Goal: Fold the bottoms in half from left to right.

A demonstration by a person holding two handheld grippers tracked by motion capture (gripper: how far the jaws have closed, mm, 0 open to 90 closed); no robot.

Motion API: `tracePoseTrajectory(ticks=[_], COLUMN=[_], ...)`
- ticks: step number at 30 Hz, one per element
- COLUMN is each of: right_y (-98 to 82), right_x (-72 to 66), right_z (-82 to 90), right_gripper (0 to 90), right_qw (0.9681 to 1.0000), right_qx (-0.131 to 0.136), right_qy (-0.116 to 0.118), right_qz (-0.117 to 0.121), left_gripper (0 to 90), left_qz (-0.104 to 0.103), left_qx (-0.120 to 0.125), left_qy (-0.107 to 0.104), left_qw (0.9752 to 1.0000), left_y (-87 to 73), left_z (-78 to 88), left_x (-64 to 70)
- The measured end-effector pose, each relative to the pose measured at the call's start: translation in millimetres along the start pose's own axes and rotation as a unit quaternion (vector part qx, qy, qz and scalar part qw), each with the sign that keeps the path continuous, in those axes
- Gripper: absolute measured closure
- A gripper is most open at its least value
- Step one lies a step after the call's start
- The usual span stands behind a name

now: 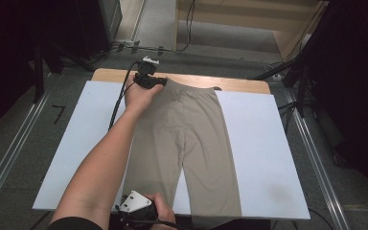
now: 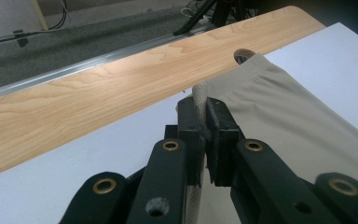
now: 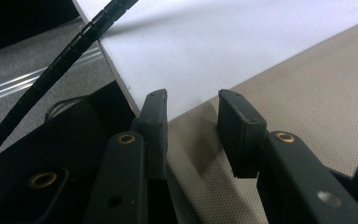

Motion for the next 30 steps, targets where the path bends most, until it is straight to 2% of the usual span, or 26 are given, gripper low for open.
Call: tracePoseTrajectory(ticks=[1,3,5,6,7,8,9,10,11,12,18,20,21,22,23,24,25,28,30], right_y=[0.0,-0.2,-1.6,-2.5,-2.7,-2.7,-2.5,-2.6,-2.6,-3.2,-2.5,-3.6,-8.4,-8.4,-13.4,-13.4,-16.3,-11.8,-3.6], right_x=[1.0,2.6,4.8,5.1,7.2,7.2,11.2,12.7,12.7,16.6,21.2,22.6,27.5,27.5,31.9,31.9,34.4,32.0,27.0], right_z=[0.2,0.6,0.9,0.9,0.6,0.6,0.7,1.0,1.0,4.8,29.9,34.9,46.2,46.2,57.6,57.6,66.5,70.2,67.6], right_gripper=[64.2,74.1,86.3,88.4,88.5,88.5,88.7,88.8,88.8,88.8,88.9,88.9,88.9,88.9,88.9,88.9,88.9,88.9,89.0], right_qw=[1.0,1.0,0.9998,0.9999,1.0,1.0,0.9997,0.9993,0.9993,0.9989,0.9992,0.9993,0.9991,0.9991,0.9985,0.9985,0.9975,0.9961,0.9956], right_qx=[-0.004,-0.007,-0.007,-0.005,-0.003,-0.003,-0.001,-0.001,-0.001,-0.001,0.021,0.021,0.031,0.031,0.042,0.042,0.053,0.065,0.069], right_qy=[0.002,-0.003,-0.01,-0.005,0.001,0.001,0.02,0.028,0.028,0.038,0.032,0.029,0.029,0.029,0.032,0.032,0.043,0.058,0.063], right_qz=[-0.001,-0.003,0.014,0.009,-0.001,-0.001,-0.014,-0.026,-0.026,-0.028,-0.008,-0.007,-0.008,-0.008,-0.011,-0.011,-0.015,-0.016,-0.004], left_gripper=[86.3,86.3,86.3,86.3,86.3,86.3,86.3,86.3,86.3,86.3,86.3,86.3,86.3,86.3,86.3,86.3,86.3,86.4,86.4], left_qz=[0.002,0.003,0.006,0.006,0.005,0.005,0.006,0.006,0.006,0.006,0.01,0.012,0.013,0.013,0.011,0.011,0.011,0.022,0.026], left_qx=[0.0,0.0,0.002,0.002,0.001,0.001,0.004,0.004,0.004,0.005,0.01,0.011,0.013,0.013,0.018,0.018,0.025,0.027,0.027], left_qy=[0.0,0.0,-0.002,-0.002,-0.002,-0.002,-0.003,-0.003,-0.003,-0.004,-0.008,-0.009,-0.01,-0.01,-0.008,-0.008,-0.005,0.003,0.013], left_qw=[1.0,1.0,1.0,1.0,1.0,1.0,1.0,1.0,1.0,1.0,0.9999,0.9998,0.9998,0.9998,0.9997,0.9997,0.9996,0.9994,0.9992], left_y=[-0.4,-0.8,-1.6,-1.6,-2.0,-2.0,-1.6,-1.6,-1.4,-1.4,-1.9,-1.8,-1.4,-1.4,-0.5,-0.5,0.1,-1.0,-2.4], left_z=[0.0,0.0,0.5,0.5,0.9,0.9,1.8,1.8,2.7,3.5,5.9,6.6,7.6,7.6,9.6,9.6,10.6,11.8,14.3], left_x=[-0.4,-1.1,-2.2,-2.2,-2.5,-2.5,-2.9,-2.9,-3.7,-4.6,-9.0,-9.5,-9.4,-9.4,-10.1,-10.1,-12.4,-19.6,-24.7])
Point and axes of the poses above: each handheld gripper's, and its own axes: z roughly backward along the jaws, y roughly out of its top, x roughly to its right, the point moved 3 cm from there along -z, roughly forward along the jaws, and after that the axes turned 10 degrees about z, right-handed, at the moved point
